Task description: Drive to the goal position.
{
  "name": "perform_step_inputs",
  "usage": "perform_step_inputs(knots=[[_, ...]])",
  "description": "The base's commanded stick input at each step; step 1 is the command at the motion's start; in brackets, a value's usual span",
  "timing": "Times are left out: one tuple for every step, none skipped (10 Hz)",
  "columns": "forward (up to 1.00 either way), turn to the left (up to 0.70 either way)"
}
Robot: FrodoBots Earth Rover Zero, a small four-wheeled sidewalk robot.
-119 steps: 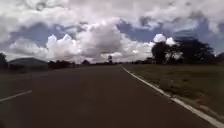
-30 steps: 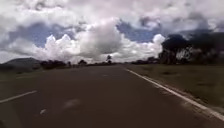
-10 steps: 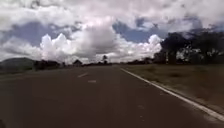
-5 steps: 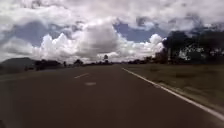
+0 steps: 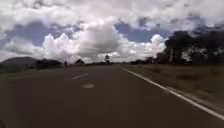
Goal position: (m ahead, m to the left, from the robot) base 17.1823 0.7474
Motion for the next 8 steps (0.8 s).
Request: perform_step_inputs(knots=[[1.00, 0.00], [1.00, 0.00], [1.00, 0.00], [1.00, 0.00], [1.00, 0.00], [1.00, 0.00], [1.00, 0.00], [1.00, 0.00]])
